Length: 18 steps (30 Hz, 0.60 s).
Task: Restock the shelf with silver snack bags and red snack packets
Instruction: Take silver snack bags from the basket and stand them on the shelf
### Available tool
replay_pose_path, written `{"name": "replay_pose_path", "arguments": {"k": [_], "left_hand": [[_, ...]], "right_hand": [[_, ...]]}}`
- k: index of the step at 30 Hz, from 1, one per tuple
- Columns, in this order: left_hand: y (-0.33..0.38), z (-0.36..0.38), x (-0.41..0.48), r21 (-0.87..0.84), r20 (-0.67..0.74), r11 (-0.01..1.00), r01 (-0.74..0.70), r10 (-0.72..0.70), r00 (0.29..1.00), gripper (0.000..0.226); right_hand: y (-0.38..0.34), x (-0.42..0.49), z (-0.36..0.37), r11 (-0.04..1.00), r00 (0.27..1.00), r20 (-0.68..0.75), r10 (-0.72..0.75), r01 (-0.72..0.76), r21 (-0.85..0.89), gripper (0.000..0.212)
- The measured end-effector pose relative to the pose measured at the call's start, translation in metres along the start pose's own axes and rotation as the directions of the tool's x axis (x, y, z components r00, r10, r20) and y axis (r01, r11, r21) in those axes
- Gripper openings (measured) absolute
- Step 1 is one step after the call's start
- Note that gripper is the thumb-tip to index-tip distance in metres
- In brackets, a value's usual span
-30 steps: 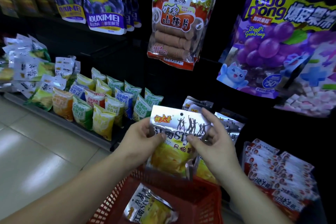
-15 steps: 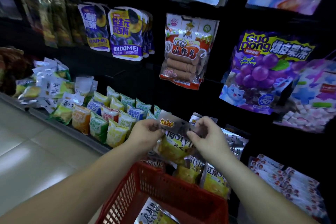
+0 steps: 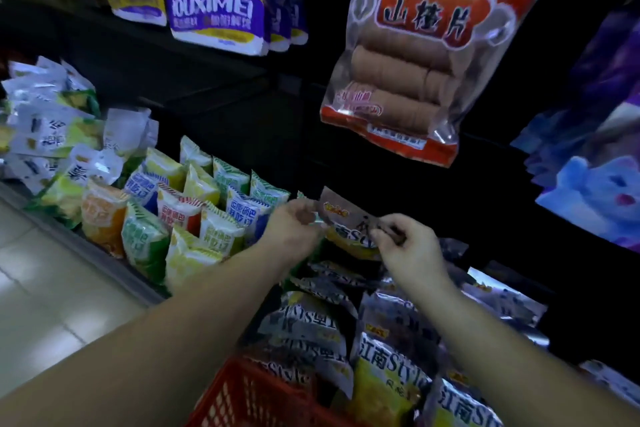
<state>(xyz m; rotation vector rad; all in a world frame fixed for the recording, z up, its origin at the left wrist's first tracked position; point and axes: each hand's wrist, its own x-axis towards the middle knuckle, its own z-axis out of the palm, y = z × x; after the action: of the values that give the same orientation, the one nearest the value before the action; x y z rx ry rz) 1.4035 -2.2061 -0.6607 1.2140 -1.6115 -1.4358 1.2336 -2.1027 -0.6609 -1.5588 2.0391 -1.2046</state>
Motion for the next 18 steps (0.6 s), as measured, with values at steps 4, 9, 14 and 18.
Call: {"name": "replay_pose_path", "arguments": {"k": [4,9,14,18], "left_hand": [[-0.056,0.0,0.031,0.19,0.04,0.976,0.104,-0.113,0.993,0.034],[-0.098,0.004,0.036,0.343,0.359,0.938,0.038,-0.168,0.918,0.053],[-0.117,0.012,0.048,0.544,0.328,0.827,-0.143,-0.053,0.943,0.034],[-0.12,0.015,0.054,0.445,0.209,0.886,-0.135,0.043,0.977,0.02]], "right_hand": [[0.045,0.028,0.027,0.994,0.994,-0.004,0.107,-0.107,0.027,0.012],[0.082,0.052,0.054,0.966,0.961,0.098,0.26,-0.257,-0.036,0.009],[0.109,0.063,0.061,0.93,0.93,0.041,0.365,-0.362,-0.064,0.014],[0.108,0.052,0.057,0.958,0.969,0.009,0.247,-0.242,-0.154,0.035]]}}
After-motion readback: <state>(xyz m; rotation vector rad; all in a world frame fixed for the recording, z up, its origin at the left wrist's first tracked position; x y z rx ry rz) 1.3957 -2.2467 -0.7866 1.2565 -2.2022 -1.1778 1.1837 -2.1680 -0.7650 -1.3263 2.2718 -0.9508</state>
